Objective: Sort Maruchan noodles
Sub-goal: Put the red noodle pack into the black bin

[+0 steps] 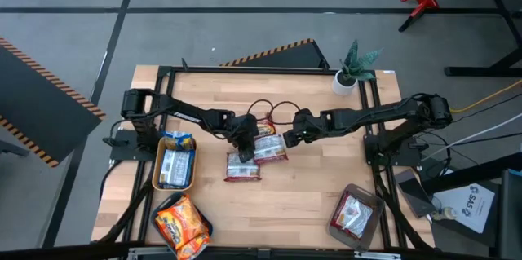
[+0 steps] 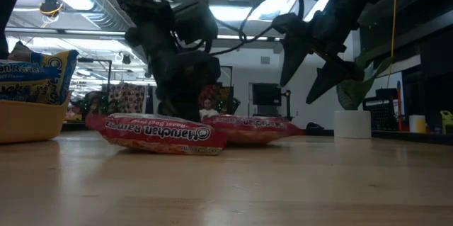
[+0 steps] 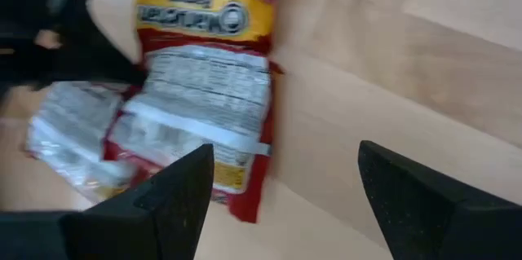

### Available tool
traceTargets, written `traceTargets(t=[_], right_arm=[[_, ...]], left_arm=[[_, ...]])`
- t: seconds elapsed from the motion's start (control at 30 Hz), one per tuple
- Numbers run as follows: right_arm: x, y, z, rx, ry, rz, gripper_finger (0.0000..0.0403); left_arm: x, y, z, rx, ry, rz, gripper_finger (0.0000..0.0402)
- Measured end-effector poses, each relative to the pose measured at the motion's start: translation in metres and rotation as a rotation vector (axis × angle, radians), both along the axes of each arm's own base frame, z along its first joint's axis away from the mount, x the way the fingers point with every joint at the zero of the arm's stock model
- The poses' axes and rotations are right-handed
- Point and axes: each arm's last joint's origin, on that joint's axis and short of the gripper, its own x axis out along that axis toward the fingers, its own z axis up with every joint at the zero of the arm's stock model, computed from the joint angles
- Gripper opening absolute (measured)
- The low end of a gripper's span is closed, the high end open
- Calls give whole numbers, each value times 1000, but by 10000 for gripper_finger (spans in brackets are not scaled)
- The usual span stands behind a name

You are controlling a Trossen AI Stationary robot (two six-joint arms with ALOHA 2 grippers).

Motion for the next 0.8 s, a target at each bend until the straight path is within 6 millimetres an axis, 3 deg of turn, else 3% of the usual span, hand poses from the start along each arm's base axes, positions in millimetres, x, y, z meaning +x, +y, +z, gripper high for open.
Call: traceTargets(t=[0.13,0.4,0.63,0.8], right_arm=[[8,1,-4,38,-38,21,286],[33,4,-35,145,-77,19,286],[37,3,-53,158,-21,-28,286],[46,4,-58,178,-82,-38,286]], left_arm=[[-2,1,-1,40,31,21,2],[-3,6,-2,90,37,61,1],[-8,10,-11,67,64,74,1],[-10,10,-15,70,51,76,1]])
